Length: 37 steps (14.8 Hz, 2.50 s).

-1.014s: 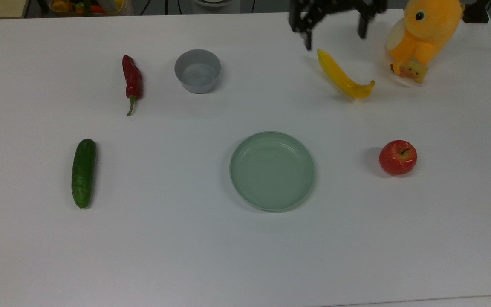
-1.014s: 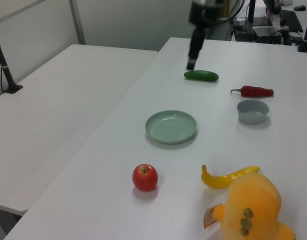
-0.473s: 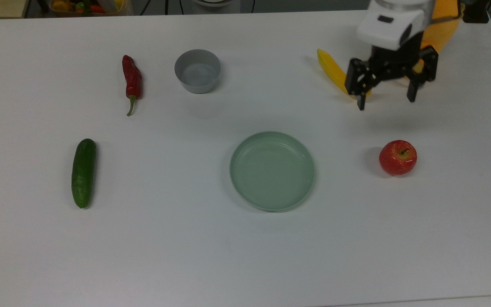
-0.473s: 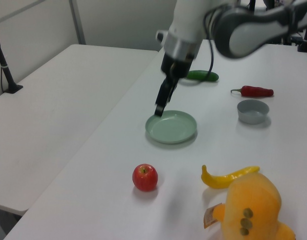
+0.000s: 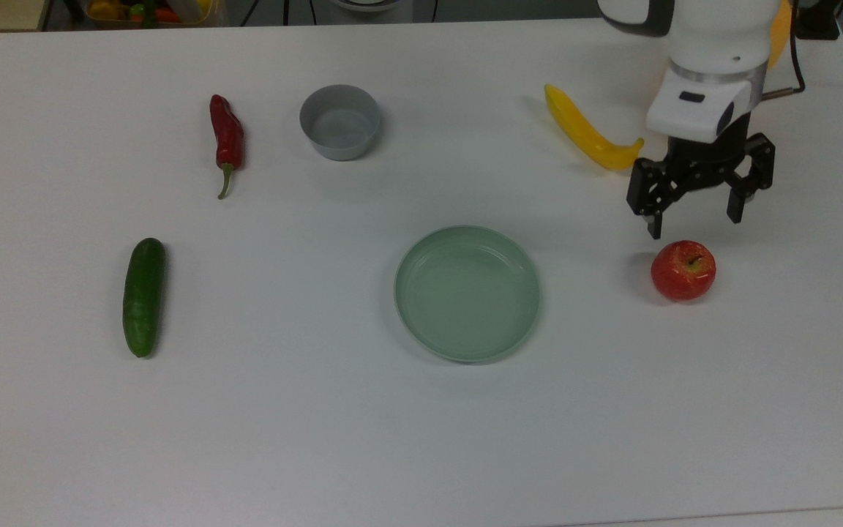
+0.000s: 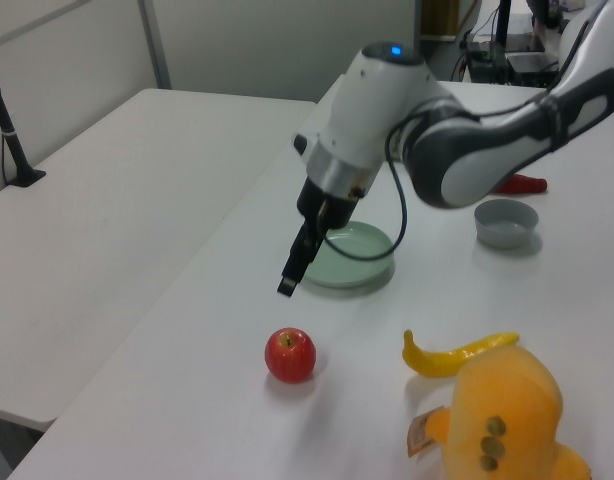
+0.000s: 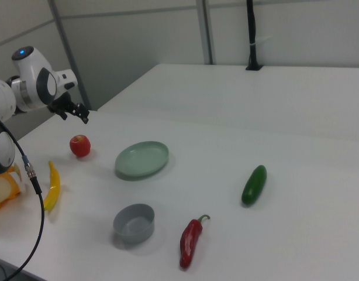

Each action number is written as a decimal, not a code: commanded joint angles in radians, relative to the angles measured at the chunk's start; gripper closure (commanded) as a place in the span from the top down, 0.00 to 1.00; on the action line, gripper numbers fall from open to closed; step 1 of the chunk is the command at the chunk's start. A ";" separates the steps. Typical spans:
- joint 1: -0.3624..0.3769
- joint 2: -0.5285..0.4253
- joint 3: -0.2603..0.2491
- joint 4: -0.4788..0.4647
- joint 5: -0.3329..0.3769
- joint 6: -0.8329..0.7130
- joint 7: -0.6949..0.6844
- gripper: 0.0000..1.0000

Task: Put the red apple in the bowl
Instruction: 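Move the open gripper over the red apple, then lower the gripper around the red apple and close it, then lift the red apple and carry it toward the grey bowl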

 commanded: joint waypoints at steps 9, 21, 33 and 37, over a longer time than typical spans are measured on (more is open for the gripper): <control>0.054 0.158 -0.006 0.033 -0.210 0.152 0.111 1.00; 0.074 0.190 -0.006 0.030 -0.336 0.172 0.174 0.42; -0.011 -0.161 0.022 -0.146 -0.223 -0.010 0.171 0.40; -0.080 -0.383 0.022 -0.275 -0.065 -0.133 0.054 0.40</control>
